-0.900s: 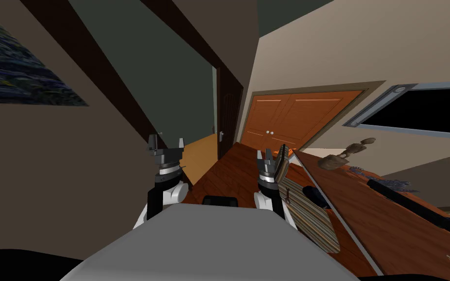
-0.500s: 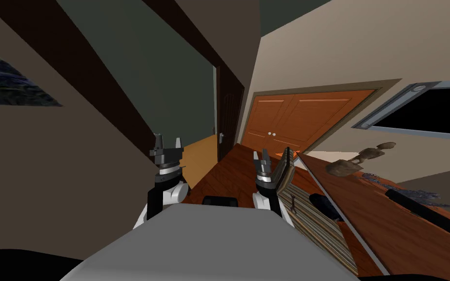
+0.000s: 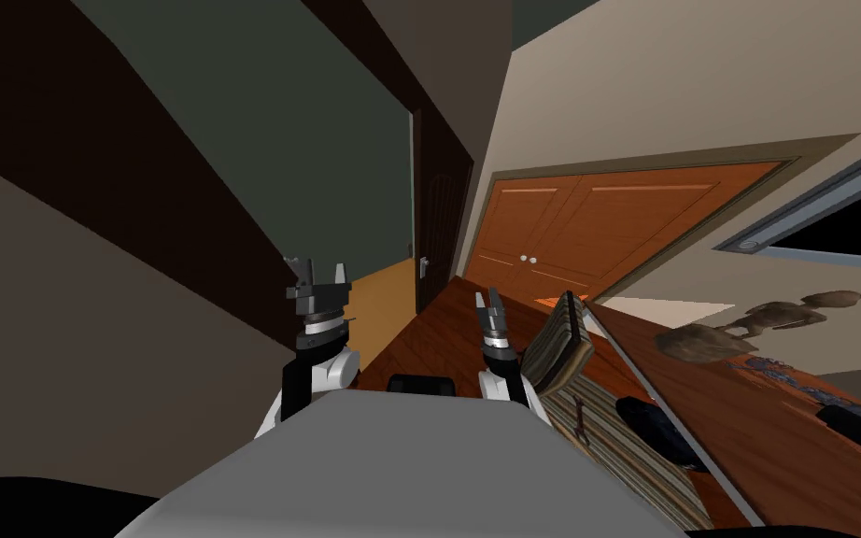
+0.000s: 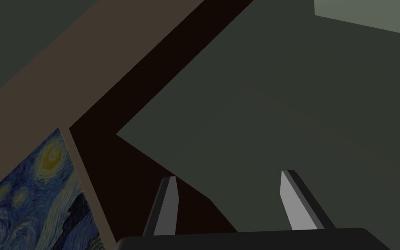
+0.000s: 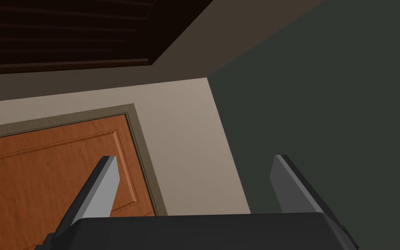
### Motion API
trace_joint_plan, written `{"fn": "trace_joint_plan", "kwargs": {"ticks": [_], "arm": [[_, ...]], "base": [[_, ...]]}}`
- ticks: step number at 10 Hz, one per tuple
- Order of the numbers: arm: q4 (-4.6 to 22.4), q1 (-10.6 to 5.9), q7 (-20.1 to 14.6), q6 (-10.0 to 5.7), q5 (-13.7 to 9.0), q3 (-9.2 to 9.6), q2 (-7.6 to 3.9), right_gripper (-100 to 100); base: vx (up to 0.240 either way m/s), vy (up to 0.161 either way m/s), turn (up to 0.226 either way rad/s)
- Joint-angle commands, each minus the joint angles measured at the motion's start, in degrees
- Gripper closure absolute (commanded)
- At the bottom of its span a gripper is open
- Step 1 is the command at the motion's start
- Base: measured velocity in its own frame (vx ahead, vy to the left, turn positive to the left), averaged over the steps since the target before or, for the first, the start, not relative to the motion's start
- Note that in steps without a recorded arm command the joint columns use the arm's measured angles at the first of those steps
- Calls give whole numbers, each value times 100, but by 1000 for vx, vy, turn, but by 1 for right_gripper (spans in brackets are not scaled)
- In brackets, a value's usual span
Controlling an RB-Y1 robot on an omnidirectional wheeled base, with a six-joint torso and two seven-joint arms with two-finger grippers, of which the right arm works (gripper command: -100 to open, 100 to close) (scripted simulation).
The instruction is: Push the door open
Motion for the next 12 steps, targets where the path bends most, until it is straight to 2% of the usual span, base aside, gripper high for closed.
{"fn": "trace_joint_plan", "kwargs": {"ticks": [1,4,12], "arm": [[119,22,-122,32,126,141,-74,-100],[328,9,-285,98,341,380,-157,-100],[1008,-32,-816,312,1039,1159,-378,-100]], "base": [[213,-45,90],[219,-80,63],[203,-67,78]]}}
